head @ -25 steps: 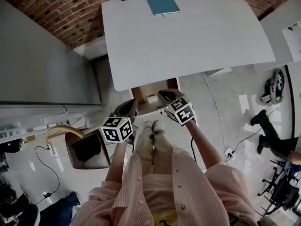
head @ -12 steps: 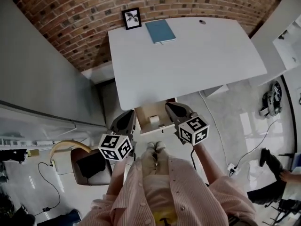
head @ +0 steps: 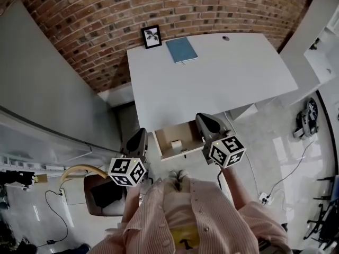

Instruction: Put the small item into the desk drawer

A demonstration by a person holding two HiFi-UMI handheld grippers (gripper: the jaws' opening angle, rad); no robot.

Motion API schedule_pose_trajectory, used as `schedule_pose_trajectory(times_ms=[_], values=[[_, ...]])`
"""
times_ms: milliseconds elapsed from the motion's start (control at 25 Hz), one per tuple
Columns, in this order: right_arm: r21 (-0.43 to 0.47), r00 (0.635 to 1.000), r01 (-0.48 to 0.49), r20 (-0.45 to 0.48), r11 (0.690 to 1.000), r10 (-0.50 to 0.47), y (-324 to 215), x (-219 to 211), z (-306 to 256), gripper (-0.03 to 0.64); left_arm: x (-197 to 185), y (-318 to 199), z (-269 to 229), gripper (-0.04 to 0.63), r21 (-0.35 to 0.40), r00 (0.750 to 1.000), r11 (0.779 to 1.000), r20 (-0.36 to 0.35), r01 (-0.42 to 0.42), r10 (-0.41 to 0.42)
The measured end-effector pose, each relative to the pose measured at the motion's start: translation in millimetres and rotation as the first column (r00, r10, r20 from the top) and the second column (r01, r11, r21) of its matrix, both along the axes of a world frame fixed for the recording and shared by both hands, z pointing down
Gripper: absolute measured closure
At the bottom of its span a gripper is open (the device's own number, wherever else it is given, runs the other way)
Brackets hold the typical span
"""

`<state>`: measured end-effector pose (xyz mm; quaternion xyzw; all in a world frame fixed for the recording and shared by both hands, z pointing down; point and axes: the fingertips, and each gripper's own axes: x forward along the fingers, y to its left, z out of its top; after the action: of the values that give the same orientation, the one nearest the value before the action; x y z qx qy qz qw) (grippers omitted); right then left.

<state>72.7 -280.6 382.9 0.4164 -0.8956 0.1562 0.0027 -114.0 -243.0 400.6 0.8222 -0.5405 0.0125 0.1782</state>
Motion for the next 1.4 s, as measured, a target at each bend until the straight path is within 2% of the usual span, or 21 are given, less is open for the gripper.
schedule_pose_trajectory(times_ms=[200,440,800,1000,1400], values=[[0.046,0.999,-0.035,0.014,0.998,0.034,-3.2,11.6,-21.5,0.611,-16.3,-3.2,-20.1,0.597,0.049,0.998,0.998,0.048,0.035,-0.037],[0.079,0.998,-0.061,0.032,0.995,0.059,-6.5,20.9,-38.0,0.611,-32.3,-7.4,-38.8,0.597,0.098,0.995,0.993,0.068,0.065,-0.072],[0.073,0.995,-0.093,0.032,0.993,0.091,-9.9,29.3,-31.5,0.611,-41.5,-12.1,-38.2,0.597,0.111,0.993,0.989,0.062,0.094,-0.102],[0.064,0.995,-0.095,0.027,0.993,0.094,-12.9,29.6,-28.2,0.611,-42.0,-14.9,-39.1,0.597,0.107,0.994,0.989,0.035,0.100,-0.105],[0.057,0.995,-0.096,0.018,0.994,0.095,-14.1,31.9,-21.0,0.611,-43.1,-16.4,-32.5,0.597,0.097,0.993,0.990,0.044,0.103,-0.108]])
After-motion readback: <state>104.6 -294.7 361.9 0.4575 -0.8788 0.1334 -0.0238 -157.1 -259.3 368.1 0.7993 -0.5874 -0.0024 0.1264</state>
